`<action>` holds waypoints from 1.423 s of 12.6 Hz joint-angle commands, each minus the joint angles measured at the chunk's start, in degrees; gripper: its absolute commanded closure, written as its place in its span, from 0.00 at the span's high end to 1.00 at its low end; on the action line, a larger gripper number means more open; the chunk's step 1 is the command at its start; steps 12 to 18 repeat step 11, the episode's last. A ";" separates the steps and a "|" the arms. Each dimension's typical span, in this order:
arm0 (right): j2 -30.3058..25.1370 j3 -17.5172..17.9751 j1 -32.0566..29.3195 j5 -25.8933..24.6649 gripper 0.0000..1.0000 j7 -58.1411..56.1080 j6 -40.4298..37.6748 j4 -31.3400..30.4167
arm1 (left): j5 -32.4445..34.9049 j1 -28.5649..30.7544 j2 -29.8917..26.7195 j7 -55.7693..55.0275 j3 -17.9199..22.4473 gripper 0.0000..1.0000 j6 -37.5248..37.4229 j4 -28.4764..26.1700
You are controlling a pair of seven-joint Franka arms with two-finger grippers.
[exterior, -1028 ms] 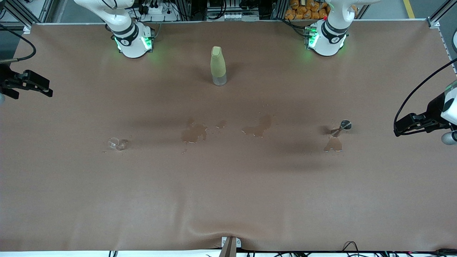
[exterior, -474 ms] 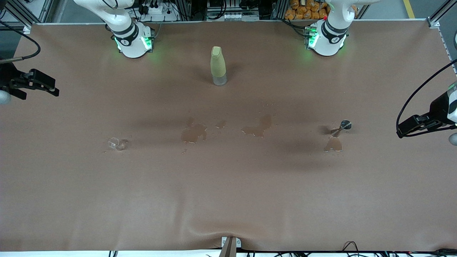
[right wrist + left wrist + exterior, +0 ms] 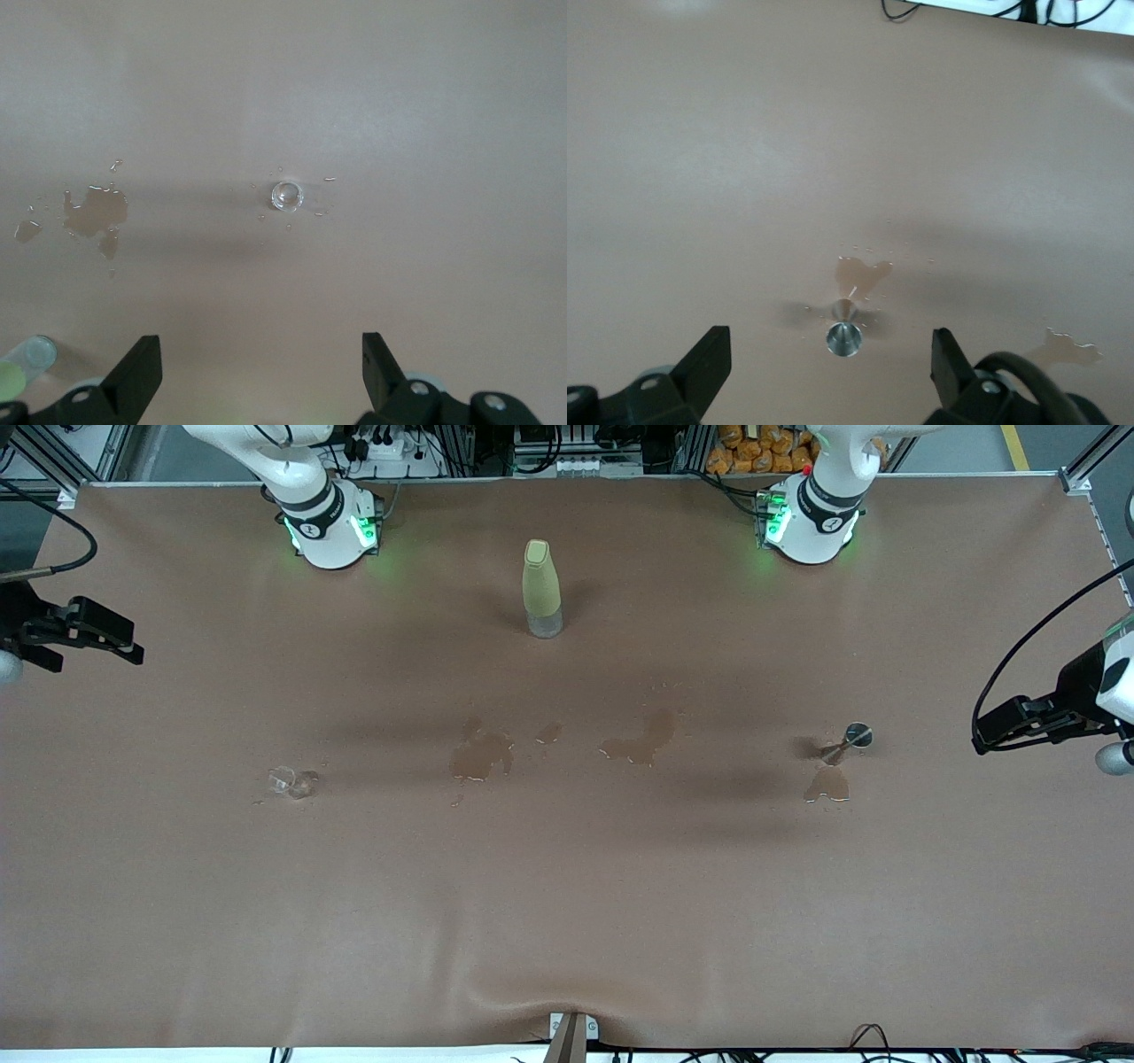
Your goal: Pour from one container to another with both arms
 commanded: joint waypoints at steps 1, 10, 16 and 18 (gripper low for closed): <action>-0.19 -0.04 -0.16 0.39 1.00 0.19 -0.11 -0.09 | -0.86 0.02 -0.76 0.87 0.20 1.00 -1.58 1.34; 0.07 -0.22 -0.08 0.22 1.00 0.37 -0.02 0.00 | -0.51 0.28 -0.58 1.31 0.20 1.00 -2.11 1.78; -0.01 -0.22 0.01 0.13 1.00 0.37 0.15 0.00 | -0.51 0.19 -0.58 1.22 0.20 1.00 -2.19 1.78; -0.01 -0.22 0.01 0.13 1.00 0.37 0.15 0.00 | -0.51 0.19 -0.58 1.22 0.20 1.00 -2.19 1.78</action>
